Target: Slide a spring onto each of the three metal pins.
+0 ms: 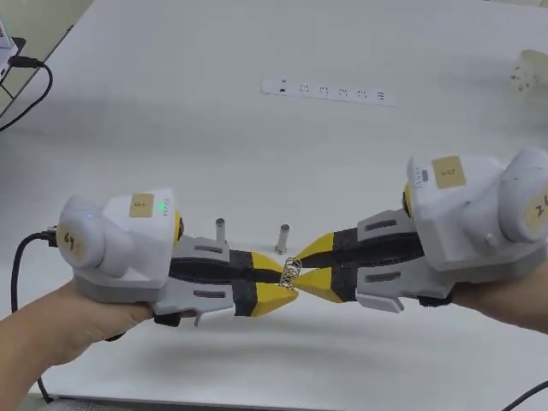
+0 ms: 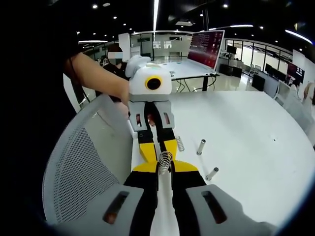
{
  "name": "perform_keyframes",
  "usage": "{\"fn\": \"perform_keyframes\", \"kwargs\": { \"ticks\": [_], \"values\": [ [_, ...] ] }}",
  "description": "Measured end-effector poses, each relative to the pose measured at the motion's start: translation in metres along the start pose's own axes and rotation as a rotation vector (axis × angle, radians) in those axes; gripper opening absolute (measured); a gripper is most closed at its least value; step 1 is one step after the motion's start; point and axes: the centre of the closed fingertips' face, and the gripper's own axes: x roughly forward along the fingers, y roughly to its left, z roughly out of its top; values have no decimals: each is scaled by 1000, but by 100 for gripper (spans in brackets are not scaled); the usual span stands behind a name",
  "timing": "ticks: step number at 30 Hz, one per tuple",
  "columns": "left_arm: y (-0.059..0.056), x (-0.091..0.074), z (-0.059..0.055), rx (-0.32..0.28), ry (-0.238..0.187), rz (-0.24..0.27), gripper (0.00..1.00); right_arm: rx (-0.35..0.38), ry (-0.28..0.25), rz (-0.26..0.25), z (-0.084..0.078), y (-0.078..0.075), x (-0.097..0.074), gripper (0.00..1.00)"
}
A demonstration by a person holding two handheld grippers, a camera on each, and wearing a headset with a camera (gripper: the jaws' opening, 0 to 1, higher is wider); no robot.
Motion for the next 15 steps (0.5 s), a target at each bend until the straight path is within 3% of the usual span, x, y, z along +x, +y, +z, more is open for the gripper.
{"fn": "perform_keyframes", "kwargs": {
  "ticks": [8, 15],
  "values": [
    [-1, -1, 5, 0, -13, -6, 1, 56, -51, 13, 5, 1, 0, 9],
    [0, -2, 7, -2, -22, -5, 1, 63, -87, 6, 8, 0, 1, 8]
  ]
}}
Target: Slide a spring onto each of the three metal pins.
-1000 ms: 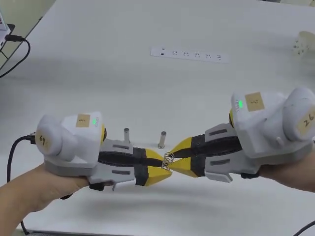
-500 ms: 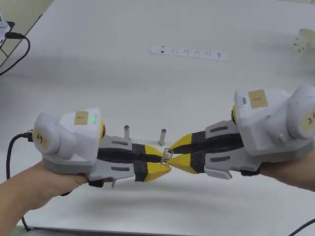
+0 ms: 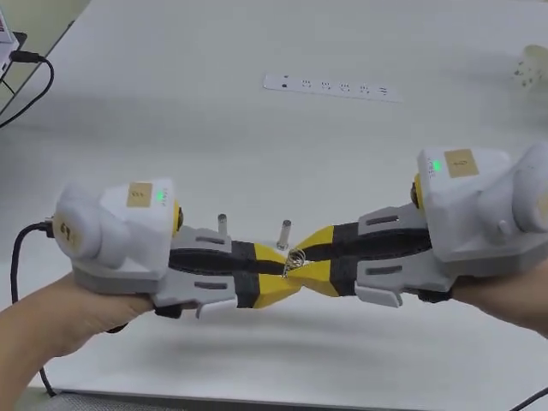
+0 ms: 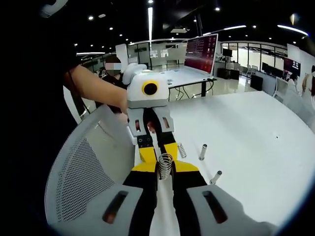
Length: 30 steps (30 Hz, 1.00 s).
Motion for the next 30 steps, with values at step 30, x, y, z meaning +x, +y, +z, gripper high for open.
{"fn": "perform_keyframes", "kwargs": {
  "ticks": [30],
  "values": [
    [7, 2, 0, -6, 7, 50, 18, -26, -12, -26, 4, -3, 2, 8]
  ]
}}
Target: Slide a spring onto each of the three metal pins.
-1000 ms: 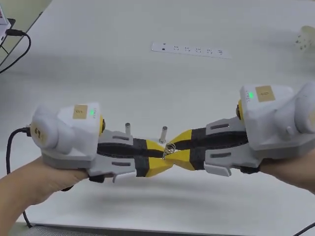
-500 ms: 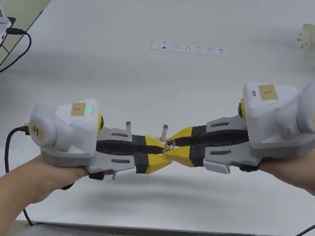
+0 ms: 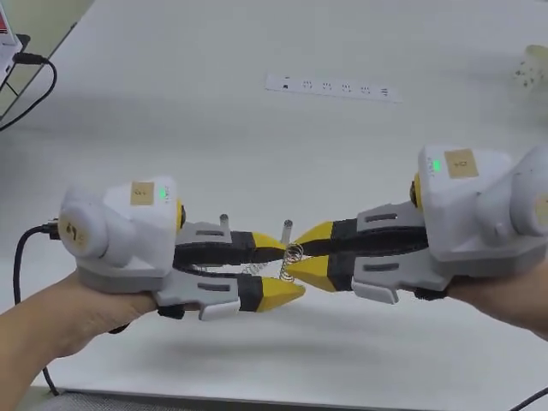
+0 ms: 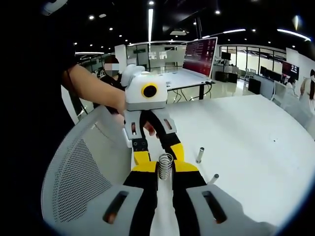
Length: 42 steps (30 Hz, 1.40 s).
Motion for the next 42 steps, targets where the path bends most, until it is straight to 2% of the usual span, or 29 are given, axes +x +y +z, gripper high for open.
{"fn": "perform_keyframes", "kwargs": {
  "ticks": [10, 13, 16, 22, 28, 35, 42],
  "values": [
    [4, -5, -6, 3, 18, 26, 28, -4, 1, -8, 2, -3, -2, 8],
    [6, -8, -7, 3, 19, 40, 34, -3, -3, -12, 3, -5, -2, 8],
    [8, -12, -10, 9, 37, 54, 39, -5, -1, -17, 3, -6, -3, 8],
    [16, -23, -14, 5, 38, 94, 47, -7, -3, -26, 3, -8, -3, 8],
    [21, -32, -20, 19, 58, 116, 54, -10, 0, -41, 2, -11, -5, 8],
    [31, -52, -26, -3, 55, 188, 61, 5, 0, -66, -3, -16, -9, 8],
    [46, -73, -32, -17, 57, 273, 71, 8, 4, -86, -7, -18, -10, 8]
  ]
}}
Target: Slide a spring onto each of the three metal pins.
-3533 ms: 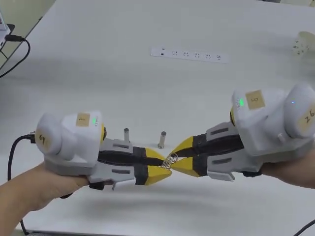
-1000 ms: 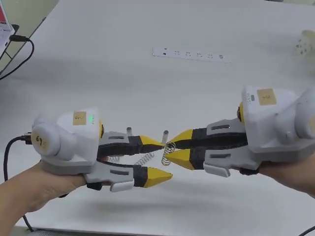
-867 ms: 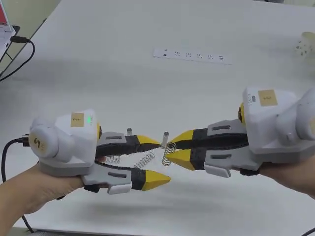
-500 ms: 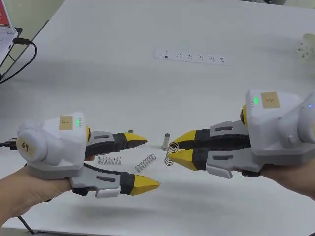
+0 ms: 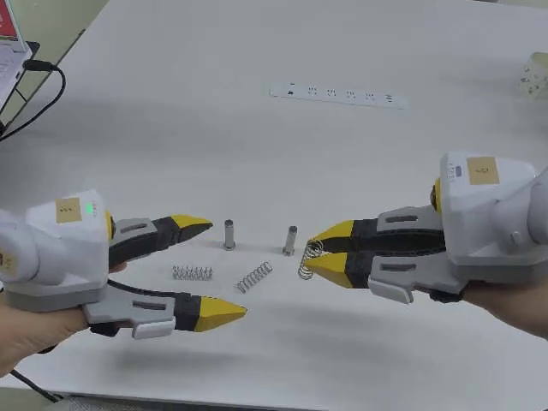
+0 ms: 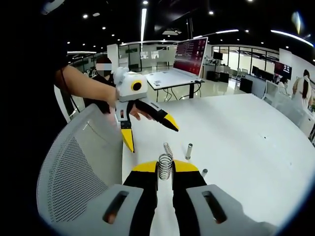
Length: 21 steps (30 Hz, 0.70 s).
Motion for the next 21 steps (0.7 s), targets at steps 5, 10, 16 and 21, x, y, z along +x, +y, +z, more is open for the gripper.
{"fn": "perform_keyframes", "kwargs": {
  "ticks": [5, 10, 16, 21],
  "values": [
    [5, -6, -3, -7, 8, 28, 77, 2, -2, -9, 0, -1, -1, 8],
    [10, -10, -10, -13, 22, 54, 83, 4, -2, -27, -1, -5, -4, 8],
    [19, -18, -13, -35, 18, 93, 92, 28, -6, -76, -6, -17, -14, 8],
    [25, -21, -14, -50, 6, 118, 97, 35, 4, -115, -12, -24, -22, 8]
  ]
}}
